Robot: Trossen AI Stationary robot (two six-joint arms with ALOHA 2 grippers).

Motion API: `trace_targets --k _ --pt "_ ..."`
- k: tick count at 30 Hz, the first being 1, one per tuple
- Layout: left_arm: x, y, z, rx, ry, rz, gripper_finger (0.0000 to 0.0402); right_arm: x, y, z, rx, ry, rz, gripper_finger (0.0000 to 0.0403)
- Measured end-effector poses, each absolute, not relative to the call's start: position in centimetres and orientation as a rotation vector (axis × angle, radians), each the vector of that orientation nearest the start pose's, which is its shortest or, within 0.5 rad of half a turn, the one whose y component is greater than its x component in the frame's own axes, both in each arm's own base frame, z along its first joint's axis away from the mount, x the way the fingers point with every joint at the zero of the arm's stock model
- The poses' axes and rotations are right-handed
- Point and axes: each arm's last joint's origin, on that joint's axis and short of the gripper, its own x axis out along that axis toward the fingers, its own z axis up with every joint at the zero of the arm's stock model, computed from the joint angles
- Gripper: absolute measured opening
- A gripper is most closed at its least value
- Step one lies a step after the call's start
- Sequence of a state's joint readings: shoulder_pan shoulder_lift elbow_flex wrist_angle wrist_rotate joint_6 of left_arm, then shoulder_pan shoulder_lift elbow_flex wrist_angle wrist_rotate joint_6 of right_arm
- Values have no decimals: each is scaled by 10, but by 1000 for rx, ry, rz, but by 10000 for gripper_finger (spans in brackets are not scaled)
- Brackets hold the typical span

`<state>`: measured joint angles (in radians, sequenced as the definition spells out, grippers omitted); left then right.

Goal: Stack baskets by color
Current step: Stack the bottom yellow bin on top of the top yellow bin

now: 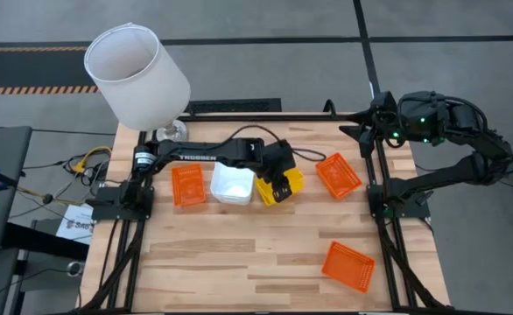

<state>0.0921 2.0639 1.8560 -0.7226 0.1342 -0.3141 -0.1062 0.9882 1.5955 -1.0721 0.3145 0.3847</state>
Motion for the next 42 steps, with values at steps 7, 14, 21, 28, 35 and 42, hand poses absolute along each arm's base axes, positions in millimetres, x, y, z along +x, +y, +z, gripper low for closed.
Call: trace_targets --k 7,14,21,28,35,42 --pt "449 29 246 -308 981 151 99 125 -22 470 324 379 -496 226" --pt "445 30 233 -310 1026 162 95 125 -22 470 323 378 -496 226" --pt "448 27 242 -293 999 170 11 125 -22 470 324 378 -496 226" --pt "449 13 256 -177 985 223 2 125 -22 470 323 378 -496 226" --pt "447 0 255 -79 1001 269 1 125 -22 470 323 378 -496 226" --pt "445 -8 245 -21 1015 322 1 125 -22 470 323 378 -496 226"
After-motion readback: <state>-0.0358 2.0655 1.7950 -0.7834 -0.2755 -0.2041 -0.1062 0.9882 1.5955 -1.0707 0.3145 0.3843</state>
